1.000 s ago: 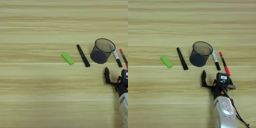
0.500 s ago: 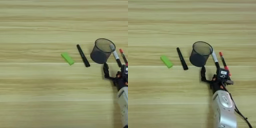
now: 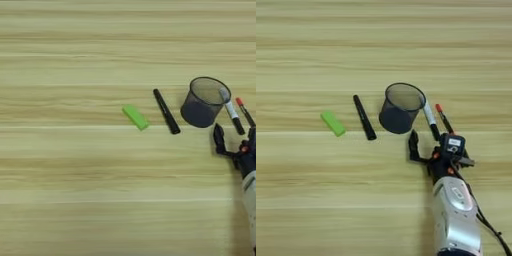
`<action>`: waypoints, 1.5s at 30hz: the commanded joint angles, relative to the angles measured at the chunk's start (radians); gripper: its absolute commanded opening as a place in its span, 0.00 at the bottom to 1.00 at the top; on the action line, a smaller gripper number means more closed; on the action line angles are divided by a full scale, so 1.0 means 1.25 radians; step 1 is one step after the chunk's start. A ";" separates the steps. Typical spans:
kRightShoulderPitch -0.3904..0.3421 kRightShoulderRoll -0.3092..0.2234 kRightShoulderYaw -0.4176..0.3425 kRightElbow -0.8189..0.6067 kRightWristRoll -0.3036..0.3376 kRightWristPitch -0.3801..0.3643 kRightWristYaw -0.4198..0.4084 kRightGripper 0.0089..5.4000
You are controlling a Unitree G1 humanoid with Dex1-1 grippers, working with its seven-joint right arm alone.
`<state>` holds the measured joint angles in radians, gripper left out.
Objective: Move the objects on the table
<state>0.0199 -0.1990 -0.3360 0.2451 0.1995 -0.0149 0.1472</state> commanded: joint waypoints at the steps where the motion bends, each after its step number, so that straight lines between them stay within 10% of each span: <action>1: -0.029 -0.030 -0.006 0.023 0.006 0.001 0.013 1.00; 22: -0.090 -0.075 0.002 0.123 0.005 -0.011 0.067 1.00; 45: -0.089 -0.085 0.014 0.136 0.005 -0.007 0.090 0.51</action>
<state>-0.0827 -0.2914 -0.3235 0.4197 0.2069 -0.0346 0.2588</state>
